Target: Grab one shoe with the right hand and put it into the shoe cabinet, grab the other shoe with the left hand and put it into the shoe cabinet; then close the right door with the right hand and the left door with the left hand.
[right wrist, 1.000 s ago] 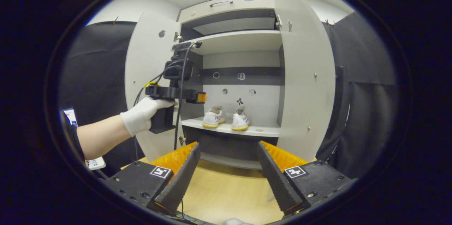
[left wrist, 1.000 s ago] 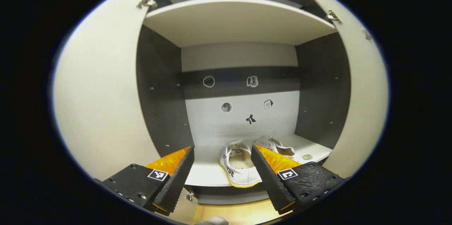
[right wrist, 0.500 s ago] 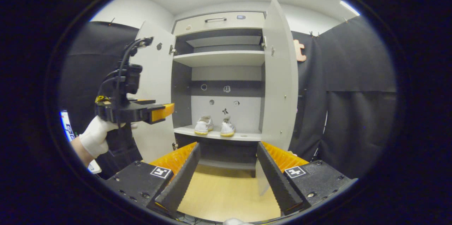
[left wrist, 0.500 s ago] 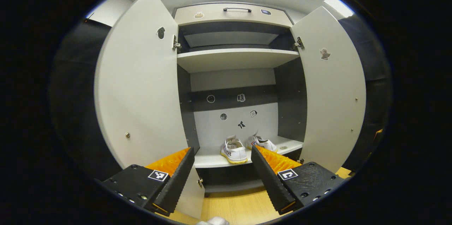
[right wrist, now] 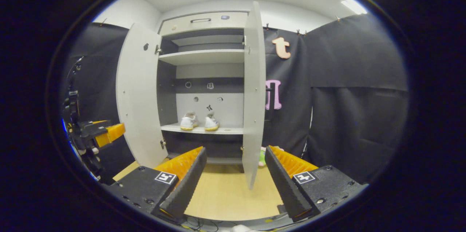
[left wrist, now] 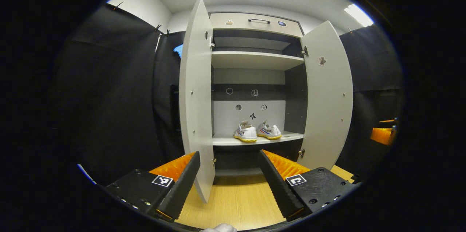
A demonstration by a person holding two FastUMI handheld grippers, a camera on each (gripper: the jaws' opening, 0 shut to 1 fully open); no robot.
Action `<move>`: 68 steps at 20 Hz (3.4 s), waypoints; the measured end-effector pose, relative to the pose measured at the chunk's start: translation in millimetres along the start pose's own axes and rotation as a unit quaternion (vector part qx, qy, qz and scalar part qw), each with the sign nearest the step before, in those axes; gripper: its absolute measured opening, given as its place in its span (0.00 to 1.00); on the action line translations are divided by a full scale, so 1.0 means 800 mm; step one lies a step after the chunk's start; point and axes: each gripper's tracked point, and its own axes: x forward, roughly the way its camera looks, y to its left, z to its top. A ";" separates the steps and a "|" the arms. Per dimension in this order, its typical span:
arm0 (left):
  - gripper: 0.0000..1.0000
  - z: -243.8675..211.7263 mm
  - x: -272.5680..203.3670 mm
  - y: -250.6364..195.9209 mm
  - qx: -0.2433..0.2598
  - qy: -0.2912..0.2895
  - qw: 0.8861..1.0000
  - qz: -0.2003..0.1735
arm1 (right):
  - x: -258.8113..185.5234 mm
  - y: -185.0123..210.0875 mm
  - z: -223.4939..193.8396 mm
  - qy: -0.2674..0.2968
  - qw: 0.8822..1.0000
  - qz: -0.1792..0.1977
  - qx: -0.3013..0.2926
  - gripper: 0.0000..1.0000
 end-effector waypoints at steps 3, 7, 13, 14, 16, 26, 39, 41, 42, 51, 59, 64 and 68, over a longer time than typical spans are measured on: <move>0.96 -0.018 -0.020 0.000 0.001 0.010 1.000 0.010 | 0.013 -0.030 -0.004 0.008 1.000 -0.012 0.000 0.99; 0.95 -0.016 -0.024 -0.018 -0.014 0.008 1.000 0.021 | 0.050 -0.066 0.015 0.002 1.000 -0.008 -0.005 1.00; 0.95 -0.003 -0.017 -0.056 -0.019 -0.004 0.999 0.033 | 0.138 -0.158 0.070 -0.027 0.999 -0.037 -0.017 0.99; 0.96 -0.003 -0.015 -0.062 -0.017 -0.006 0.999 0.035 | 0.154 -0.174 0.076 -0.027 0.998 -0.045 -0.019 1.00; 0.96 -0.003 -0.013 -0.074 -0.018 -0.006 0.999 0.043 | 0.180 -0.190 0.091 -0.031 0.998 -0.043 -0.017 0.99; 0.95 -0.013 0.012 -0.089 -0.031 0.003 0.997 0.072 | 0.231 -0.168 0.115 -0.047 0.999 0.007 -0.005 0.96; 0.95 -0.001 0.009 -0.057 -0.028 -0.002 0.997 0.076 | 0.225 -0.089 0.110 -0.047 0.998 0.034 -0.015 0.89; 0.95 -0.001 0.000 -0.048 -0.024 -0.003 0.997 0.077 | 0.227 -0.070 0.110 -0.047 0.998 0.044 -0.014 0.88; 0.96 -0.001 -0.001 -0.044 -0.023 -0.003 0.997 0.077 | 0.228 -0.059 0.110 -0.047 0.998 0.048 -0.014 0.89; 0.95 0.001 -0.016 -0.023 -0.021 0.000 0.998 0.067 | 0.240 0.053 0.101 -0.041 0.991 0.121 -0.043 0.95; 0.95 -0.001 -0.022 -0.013 -0.026 -0.001 0.999 0.038 | 0.188 0.057 0.097 -0.049 0.993 0.097 -0.042 0.99; 0.95 0.001 -0.024 0.006 -0.020 -0.006 1.000 0.024 | 0.140 0.053 0.082 -0.045 0.995 0.080 -0.041 0.99; 0.95 0.004 -0.021 0.041 -0.013 -0.013 1.000 0.024 | 0.095 0.049 0.057 -0.031 0.997 0.057 -0.044 0.99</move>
